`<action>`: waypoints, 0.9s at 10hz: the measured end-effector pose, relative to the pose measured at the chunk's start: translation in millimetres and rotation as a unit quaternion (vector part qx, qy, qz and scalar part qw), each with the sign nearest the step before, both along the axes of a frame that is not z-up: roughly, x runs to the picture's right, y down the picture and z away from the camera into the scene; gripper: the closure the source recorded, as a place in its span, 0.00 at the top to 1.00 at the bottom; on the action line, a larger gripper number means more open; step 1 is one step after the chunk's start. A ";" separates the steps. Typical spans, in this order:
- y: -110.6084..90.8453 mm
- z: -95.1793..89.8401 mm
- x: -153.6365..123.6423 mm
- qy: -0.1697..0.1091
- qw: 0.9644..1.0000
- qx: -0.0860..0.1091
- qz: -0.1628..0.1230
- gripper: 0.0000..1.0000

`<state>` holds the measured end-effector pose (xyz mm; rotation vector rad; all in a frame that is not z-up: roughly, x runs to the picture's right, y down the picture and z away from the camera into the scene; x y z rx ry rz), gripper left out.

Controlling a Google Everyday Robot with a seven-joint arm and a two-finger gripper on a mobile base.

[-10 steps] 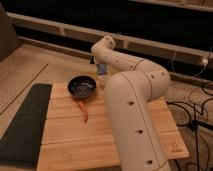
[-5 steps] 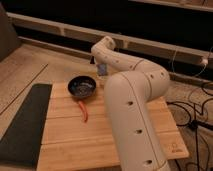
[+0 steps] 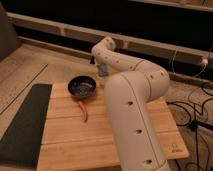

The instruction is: Place the white sponge in the ceramic cup

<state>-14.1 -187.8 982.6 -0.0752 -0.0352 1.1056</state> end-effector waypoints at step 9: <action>3.9 4.8 -1.0 0.002 1.000 -0.001 -0.008 0.00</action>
